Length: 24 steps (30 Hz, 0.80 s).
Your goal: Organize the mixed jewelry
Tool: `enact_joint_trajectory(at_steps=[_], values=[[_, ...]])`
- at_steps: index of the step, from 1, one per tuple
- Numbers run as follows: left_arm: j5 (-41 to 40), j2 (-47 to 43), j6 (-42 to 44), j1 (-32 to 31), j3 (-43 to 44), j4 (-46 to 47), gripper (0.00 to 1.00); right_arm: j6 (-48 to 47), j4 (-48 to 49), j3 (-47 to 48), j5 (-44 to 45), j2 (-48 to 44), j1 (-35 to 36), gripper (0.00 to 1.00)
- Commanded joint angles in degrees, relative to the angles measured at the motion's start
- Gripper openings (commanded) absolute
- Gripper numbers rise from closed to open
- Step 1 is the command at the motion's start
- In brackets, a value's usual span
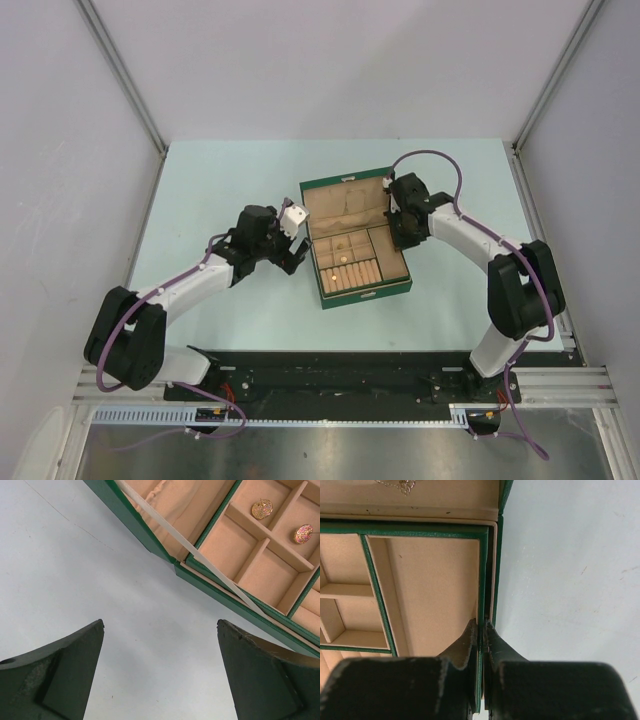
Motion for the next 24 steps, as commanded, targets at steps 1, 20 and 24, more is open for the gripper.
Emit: enact_joint_trajectory(at_steps=[1, 20, 24], values=[[0.54, -0.52, -1.18, 0.33, -0.22, 1.88, 1.00, -0.17, 1.98, -0.58, 0.20, -3.25, 1.20, 0.00], [0.37, -1.13, -0.92, 0.33, -0.57, 2.23, 1.00, -1.31, 2.51, -1.90, 1.43, -5.63, 0.06, 0.43], [1.07, -1.49, -0.57, 0.33, -0.57, 2.67, 1.00, -1.58, 2.69, -1.81, -0.32, -7.20, -1.78, 0.50]])
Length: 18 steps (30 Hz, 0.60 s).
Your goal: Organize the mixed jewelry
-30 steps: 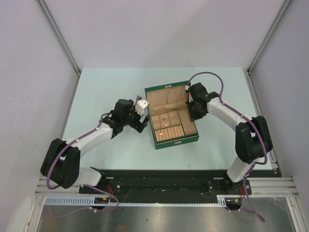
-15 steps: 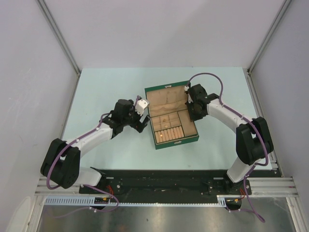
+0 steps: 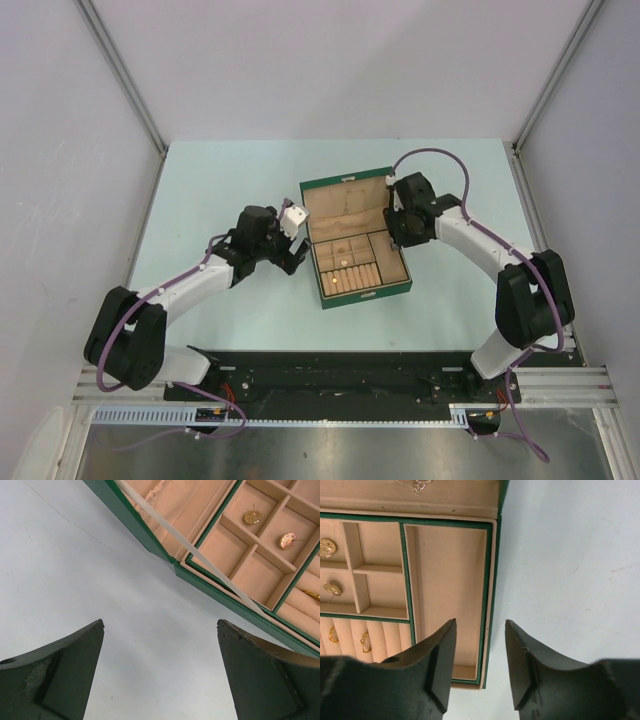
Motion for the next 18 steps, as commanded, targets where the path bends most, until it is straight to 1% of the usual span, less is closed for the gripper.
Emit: enact_joint_trajectory(at_steps=[1, 3, 4, 12, 14, 16, 18], values=[[2.01, -1.75, -0.31, 0.33, -0.16, 2.30, 1.00, -0.51, 1.46, -0.04, -1.86, -4.08, -2.51, 0.57], [3.50, -2.36, 0.74, 0.33, -0.07, 2.22, 1.00, -0.68, 1.29, 0.05, -3.43, -4.88, -3.65, 0.61], [4.73, -2.54, 0.92, 0.33, -0.16, 2.22, 1.00, -0.77, 1.20, -0.04, -4.14, -5.75, -4.18, 0.66], [8.69, -4.21, 0.66, 1.38, 0.81, 6.17, 1.00, -1.82, 0.67, 0.05, -8.63, -9.27, -10.24, 0.75], [9.48, -4.83, -0.04, 1.91, 0.72, 7.66, 1.00, -2.26, 0.67, 0.05, -10.12, -10.32, -12.18, 0.79], [10.89, -5.00, -1.09, 2.61, 0.46, 9.94, 1.00, -3.40, 0.06, -0.04, -10.91, -10.77, -13.49, 0.85], [12.46, -4.65, -2.76, 2.97, 0.46, 11.61, 1.00, -3.93, -0.30, 0.05, -11.36, -10.85, -14.02, 0.88]])
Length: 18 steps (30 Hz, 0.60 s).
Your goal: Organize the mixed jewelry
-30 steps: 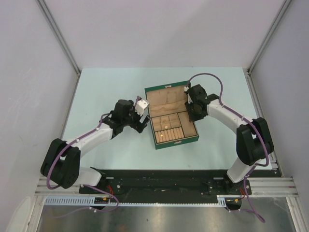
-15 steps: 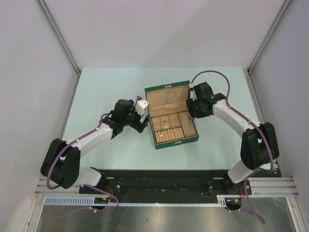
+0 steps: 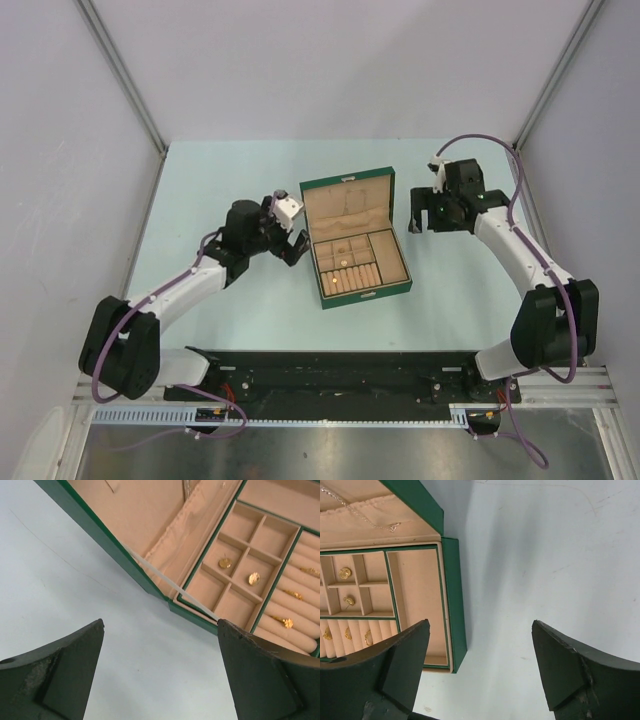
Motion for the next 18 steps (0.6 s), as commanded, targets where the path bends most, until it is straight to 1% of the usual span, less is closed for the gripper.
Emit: enact_joint_trajectory(at_steps=[1, 6, 10, 18], values=[[4.98, -1.35, -3.16, 1.06, 0.68, 7.33, 1.00, -2.25, -0.23, 0.20, -3.12, -2.13, -1.70, 0.89], [4.98, 2.07, -5.44, 1.42, 2.52, 12.08, 1.00, -2.52, 0.47, 0.20, -5.14, -2.31, -3.63, 0.90], [6.73, 4.80, -6.68, 1.85, 4.19, 16.04, 1.00, -2.69, 0.56, 0.20, -5.23, -2.57, -4.25, 0.90], [10.34, 8.75, -7.64, 2.73, 8.23, 20.96, 1.00, -3.13, -0.23, 0.12, -6.72, -2.57, -5.13, 0.90]])
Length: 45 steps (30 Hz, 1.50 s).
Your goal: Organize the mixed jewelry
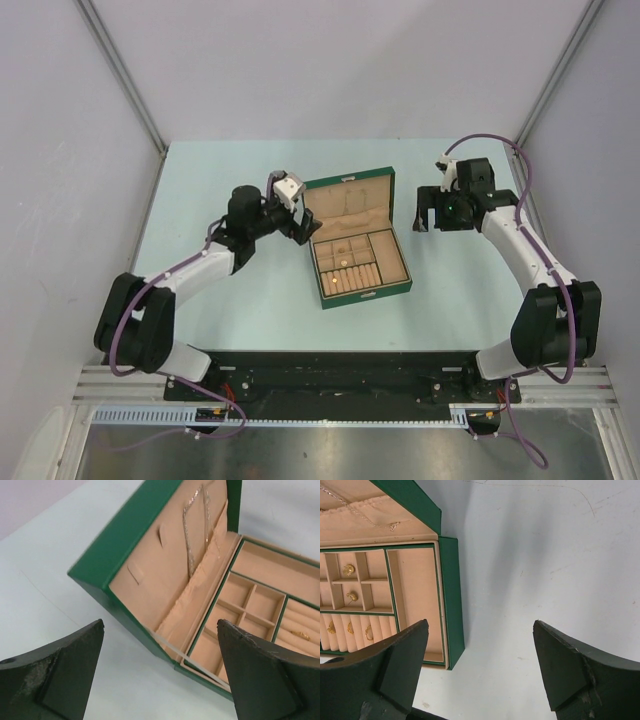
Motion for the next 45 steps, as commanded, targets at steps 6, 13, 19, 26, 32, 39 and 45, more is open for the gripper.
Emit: enact_joint_trajectory(at_steps=[6, 13, 19, 26, 32, 39, 45], values=[[11.13, 3.30, -2.90, 1.14, 7.68, 5.45, 1.00, -0.93, 0.40, -0.52, -1.85, -2.00, -0.63, 0.89], [17.90, 3.39, -3.87, 1.14, 9.27, 2.20, 1.00, -1.10, 0.84, -0.96, -2.20, -2.27, -0.89, 0.88], [18.18, -0.72, -4.14, 1.14, 7.43, -0.18, 1.00, -1.10, 1.19, -1.49, -2.47, -2.79, -1.33, 0.88], [17.82, -6.09, -2.82, 1.14, 4.70, -3.78, 1.00, -1.01, 1.72, -1.93, -2.99, -2.27, -1.86, 0.88], [18.61, -10.04, -2.91, 1.14, 2.86, -6.33, 1.00, -1.01, 1.81, -2.02, -3.08, -2.27, -2.47, 0.88], [20.63, -12.69, -3.96, 1.05, 1.36, -7.91, 1.00, -1.01, 1.81, -2.10, -3.17, -2.53, -3.09, 0.88], [21.69, -13.92, -4.05, 0.88, 0.83, -8.97, 0.99, -1.01, 1.81, -2.19, -3.26, -3.15, -3.96, 0.88]])
